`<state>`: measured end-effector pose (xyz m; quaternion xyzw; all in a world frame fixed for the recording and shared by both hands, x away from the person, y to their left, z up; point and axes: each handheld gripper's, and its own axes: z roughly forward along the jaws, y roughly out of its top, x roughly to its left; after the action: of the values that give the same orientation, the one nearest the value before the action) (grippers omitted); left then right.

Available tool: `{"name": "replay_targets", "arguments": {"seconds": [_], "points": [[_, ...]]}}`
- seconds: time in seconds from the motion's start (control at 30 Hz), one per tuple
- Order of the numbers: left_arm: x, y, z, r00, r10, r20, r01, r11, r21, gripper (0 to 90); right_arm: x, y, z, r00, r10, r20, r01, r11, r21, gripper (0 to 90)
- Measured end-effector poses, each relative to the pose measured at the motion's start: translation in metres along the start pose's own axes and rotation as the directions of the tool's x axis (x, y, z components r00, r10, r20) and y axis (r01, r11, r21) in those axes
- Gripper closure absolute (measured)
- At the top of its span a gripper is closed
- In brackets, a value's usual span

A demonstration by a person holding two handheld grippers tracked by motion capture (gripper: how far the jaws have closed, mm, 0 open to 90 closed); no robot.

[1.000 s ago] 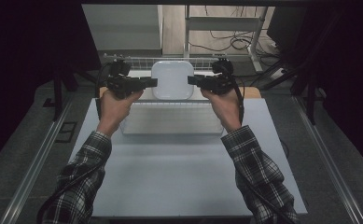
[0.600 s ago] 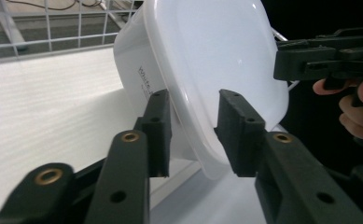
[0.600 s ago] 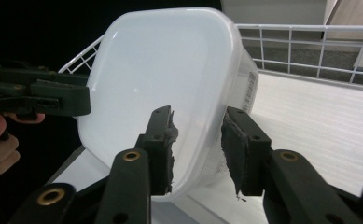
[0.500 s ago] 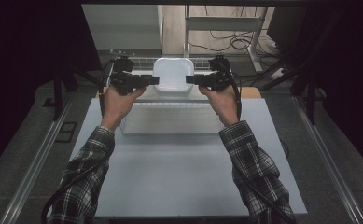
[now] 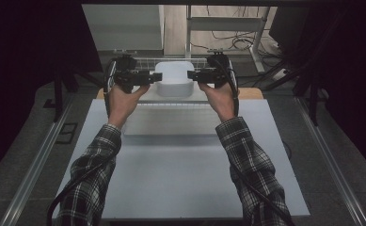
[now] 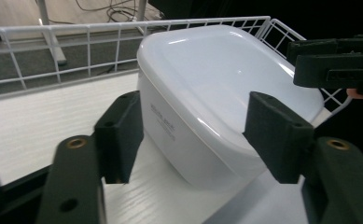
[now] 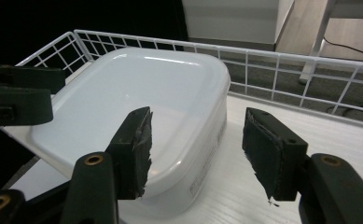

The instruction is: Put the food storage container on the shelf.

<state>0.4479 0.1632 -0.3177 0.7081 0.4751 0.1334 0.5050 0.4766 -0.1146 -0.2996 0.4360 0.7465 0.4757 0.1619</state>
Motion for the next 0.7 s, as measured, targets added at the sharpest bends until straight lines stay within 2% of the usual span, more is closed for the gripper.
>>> {"name": "replay_targets", "arguments": {"seconds": [0.07,0.1,0.17,0.23,0.27,0.3,0.4,0.47,0.5,0.53,0.63,0.7], "points": [[-0.003,0.001,-0.001,0.9978,0.051,-0.043,-0.051,0.9987,0.001,30.8,0.003,0.001,0.000,0.9996,-0.017,0.022,0.018,1.000,-0.001,41.4],[-0.004,0.001,-0.005,0.9964,0.074,-0.043,-0.074,0.9972,-0.013,27.3,0.005,0.001,-0.001,0.9988,-0.041,0.026,0.041,0.999,0.000,37.4],[-0.004,0.001,-0.007,0.9976,0.069,0.006,-0.069,0.9973,-0.026,23.5,0.006,0.001,-0.004,0.9990,-0.045,0.003,0.045,0.999,-0.005,32.5],[-0.005,0.000,-0.009,0.9959,0.069,0.059,-0.068,0.9974,-0.023,18.1,0.008,-0.001,-0.008,0.9978,-0.052,-0.042,0.051,0.998,-0.024,23.5],[-0.007,-0.001,-0.010,0.9950,0.073,0.067,-0.073,0.9973,-0.013,15.3,0.008,-0.001,-0.009,0.9969,-0.059,-0.051,0.058,0.998,-0.024,18.6],[-0.010,-0.004,-0.011,0.9929,0.097,0.068,-0.098,0.9952,0.003,11.1,0.009,-0.003,-0.010,0.9956,-0.071,-0.061,0.070,0.997,-0.024,14.8],[-0.014,-0.011,-0.014,0.9887,0.129,0.076,-0.130,0.9915,0.006,5.9,0.013,-0.010,-0.013,0.9922,-0.106,-0.066,0.104,0.994,-0.022,6.1],[-0.015,-0.016,-0.015,0.9871,0.127,0.098,-0.128,0.9918,0.002,4.0,0.016,-0.018,-0.015,0.9886,-0.139,-0.058,0.139,0.990,-0.016,3.2],[-0.015,-0.016,-0.015,0.9871,0.127,0.098,-0.128,0.9918,0.002,3.4,0.016,-0.018,-0.015,0.9886,-0.139,-0.058,0.139,0.990,-0.016,3.2],[-0.016,-0.023,-0.017,0.9846,0.132,0.115,-0.132,0.9912,-0.002,3.1,0.016,-0.026,-0.017,0.9849,-0.157,-0.072,0.157,0.988,-0.017,1.9],[-0.019,-0.033,-0.019,0.9793,0.151,0.135,-0.152,0.9884,-0.001,3.2,0.015,-0.034,-0.018,0.9835,-0.157,-0.090,0.156,0.988,-0.019,1.4],[-0.022,-0.039,-0.019,0.9764,0.174,0.127,-0.176,0.9843,0.004,3.3,0.014,-0.040,-0.019,0.9822,-0.161,-0.098,0.160,0.987,-0.011,1.3]]}}
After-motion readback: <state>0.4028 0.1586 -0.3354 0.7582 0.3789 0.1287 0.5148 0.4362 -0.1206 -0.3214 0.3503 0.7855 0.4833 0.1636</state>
